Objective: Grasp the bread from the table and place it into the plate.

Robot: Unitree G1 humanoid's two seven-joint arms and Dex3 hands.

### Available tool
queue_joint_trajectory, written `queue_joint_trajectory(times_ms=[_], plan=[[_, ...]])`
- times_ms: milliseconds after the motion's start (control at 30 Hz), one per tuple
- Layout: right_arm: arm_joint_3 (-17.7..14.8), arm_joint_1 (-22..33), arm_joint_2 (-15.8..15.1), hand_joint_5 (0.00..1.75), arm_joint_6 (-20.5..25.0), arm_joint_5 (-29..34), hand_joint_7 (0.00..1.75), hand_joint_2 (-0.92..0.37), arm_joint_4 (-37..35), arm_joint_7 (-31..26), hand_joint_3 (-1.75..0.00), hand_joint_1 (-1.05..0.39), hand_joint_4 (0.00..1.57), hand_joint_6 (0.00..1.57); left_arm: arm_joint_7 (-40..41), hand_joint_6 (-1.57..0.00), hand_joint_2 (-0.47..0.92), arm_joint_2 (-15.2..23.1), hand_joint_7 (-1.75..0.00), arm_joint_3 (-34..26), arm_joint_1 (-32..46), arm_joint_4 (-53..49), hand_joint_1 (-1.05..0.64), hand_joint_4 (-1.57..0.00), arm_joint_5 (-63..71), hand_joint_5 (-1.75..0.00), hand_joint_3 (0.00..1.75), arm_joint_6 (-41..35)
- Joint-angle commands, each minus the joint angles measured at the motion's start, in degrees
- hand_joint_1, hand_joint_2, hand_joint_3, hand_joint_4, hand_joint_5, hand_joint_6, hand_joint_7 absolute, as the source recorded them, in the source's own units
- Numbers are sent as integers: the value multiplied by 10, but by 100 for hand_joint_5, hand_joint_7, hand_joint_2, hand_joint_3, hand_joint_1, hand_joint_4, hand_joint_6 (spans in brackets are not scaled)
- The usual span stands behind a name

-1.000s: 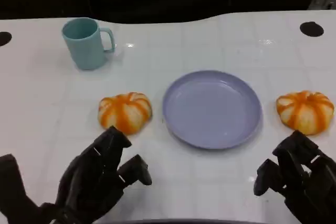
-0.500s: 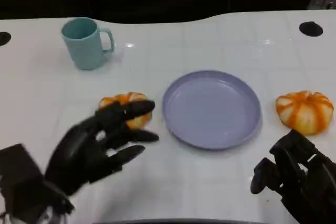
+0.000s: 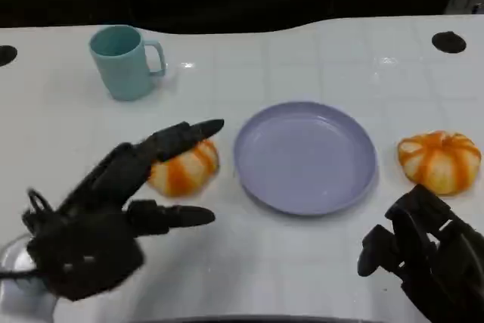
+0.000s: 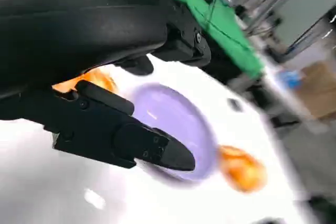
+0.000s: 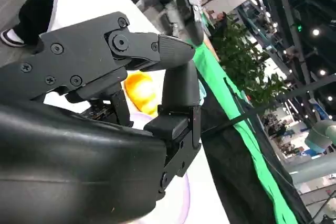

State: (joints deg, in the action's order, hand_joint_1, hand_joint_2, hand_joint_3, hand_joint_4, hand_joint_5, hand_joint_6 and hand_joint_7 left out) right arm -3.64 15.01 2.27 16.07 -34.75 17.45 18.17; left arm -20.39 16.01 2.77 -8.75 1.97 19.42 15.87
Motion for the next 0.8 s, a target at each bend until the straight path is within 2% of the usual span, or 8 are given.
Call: queue_joint_trajectory(times_ms=[33,333,367,400,467,800], plan=[[-2,-4,-4,175,-14,6,157,-79,-6,5,-57,-53,67,54,39,-24,80,30,-1,13,-24,19,-50,0,48,-34,0,19],[-2,-4,-3,175,-15,7,156,-79,-8,6,-58,-53,67,54,52,-24,80,39,-1,22,-25,18,-50,0,47,-33,0,17],[-3,-5,-1,175,-14,5,156,-79,-8,5,-58,-53,67,54,49,-24,80,47,-1,38,-35,26,-50,0,98,-33,0,-8],[-3,-5,0,175,-12,3,156,-77,-9,5,-58,-53,67,54,48,-22,76,53,-1,51,-42,32,-38,0,137,-22,0,-28],[-4,-6,1,175,-11,2,156,-77,-10,5,-58,-52,67,53,47,-20,73,59,-1,65,-48,42,-31,0,181,-16,0,-54],[-4,-6,2,175,-11,2,157,-76,-10,5,-60,-52,67,53,52,-20,72,63,-1,76,-48,52,-29,0,187,-13,0,-76]])
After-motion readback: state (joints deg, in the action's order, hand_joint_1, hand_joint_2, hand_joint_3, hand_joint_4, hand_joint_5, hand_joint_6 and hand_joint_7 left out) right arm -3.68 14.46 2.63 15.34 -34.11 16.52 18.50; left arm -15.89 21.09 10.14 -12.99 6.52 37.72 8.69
